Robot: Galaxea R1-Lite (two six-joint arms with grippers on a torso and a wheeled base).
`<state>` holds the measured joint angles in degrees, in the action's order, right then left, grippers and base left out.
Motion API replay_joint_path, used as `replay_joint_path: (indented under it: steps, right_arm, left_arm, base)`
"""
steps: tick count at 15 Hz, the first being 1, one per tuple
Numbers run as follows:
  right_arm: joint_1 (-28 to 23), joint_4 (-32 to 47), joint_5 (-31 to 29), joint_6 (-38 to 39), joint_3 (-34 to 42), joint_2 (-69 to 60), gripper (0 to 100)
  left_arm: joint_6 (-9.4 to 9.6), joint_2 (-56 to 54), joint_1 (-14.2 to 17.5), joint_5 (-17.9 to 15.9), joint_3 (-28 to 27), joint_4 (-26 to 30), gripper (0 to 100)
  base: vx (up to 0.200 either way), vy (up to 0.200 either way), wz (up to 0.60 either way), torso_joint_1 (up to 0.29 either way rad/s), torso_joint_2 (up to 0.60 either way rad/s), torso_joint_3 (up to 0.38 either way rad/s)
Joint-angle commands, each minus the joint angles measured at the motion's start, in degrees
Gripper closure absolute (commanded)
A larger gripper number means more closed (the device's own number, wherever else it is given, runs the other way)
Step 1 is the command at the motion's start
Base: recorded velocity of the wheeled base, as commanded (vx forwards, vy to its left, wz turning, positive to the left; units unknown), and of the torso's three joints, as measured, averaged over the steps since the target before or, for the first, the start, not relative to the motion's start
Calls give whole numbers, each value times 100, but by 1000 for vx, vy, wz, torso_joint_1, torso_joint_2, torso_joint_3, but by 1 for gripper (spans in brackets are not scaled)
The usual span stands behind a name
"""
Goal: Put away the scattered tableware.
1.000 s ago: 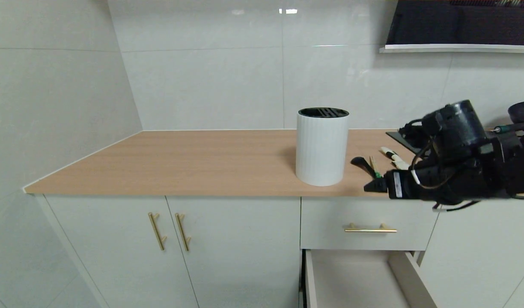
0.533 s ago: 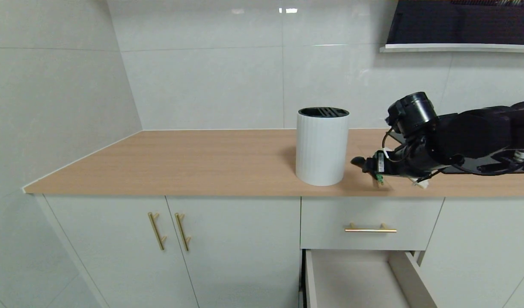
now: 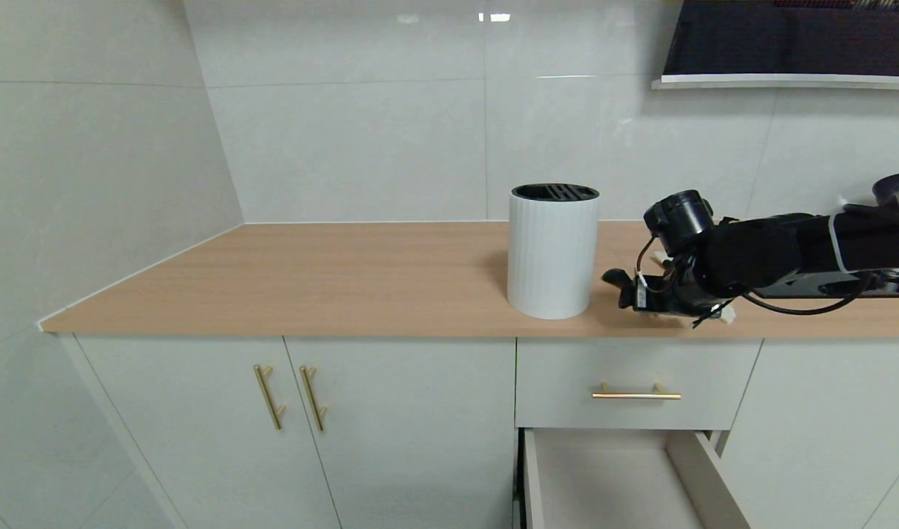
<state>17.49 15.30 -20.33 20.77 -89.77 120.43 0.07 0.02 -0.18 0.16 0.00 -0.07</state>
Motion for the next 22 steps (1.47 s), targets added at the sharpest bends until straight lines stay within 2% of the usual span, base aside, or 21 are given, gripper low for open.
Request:
replay_joint_path:
  steps: [1, 7, 8, 16, 20, 22]
  right_arm:
    - [-53, -97, -6, 6, -40, 174, 0]
    - [-79, -168, 3, 6, -58, 270, 0]
    - [-79, -168, 3, 6, -102, 288, 100]
    - [-79, -115, -6, 234, -102, -160, 100]
    - [-35, -62, 3, 472, 838, -1417, 100]
    - [-35, -62, 73, 463, 1638, -2516, 100]
  left_arm:
    - [1, -2, 1, 2, 0, -1, 0]
    - [-7, -2, 1, 2, 0, -1, 0]
    - [1, -2, 1, 2, 0, -1, 0]
    - [1, -2, 1, 2, 0, -1, 0]
    - [1, -2, 1, 2, 0, -1, 0]
    - [1, -2, 1, 2, 0, -1, 0]
  base:
    - [0, 0, 0, 0, 0, 0]
    - [0, 0, 0, 0, 0, 0]
    - [0, 0, 0, 0, 0, 0]
    - [0, 0, 0, 0, 0, 0]
    - [0, 0, 0, 0, 0, 0]
    - [0, 0, 0, 0, 0, 0]
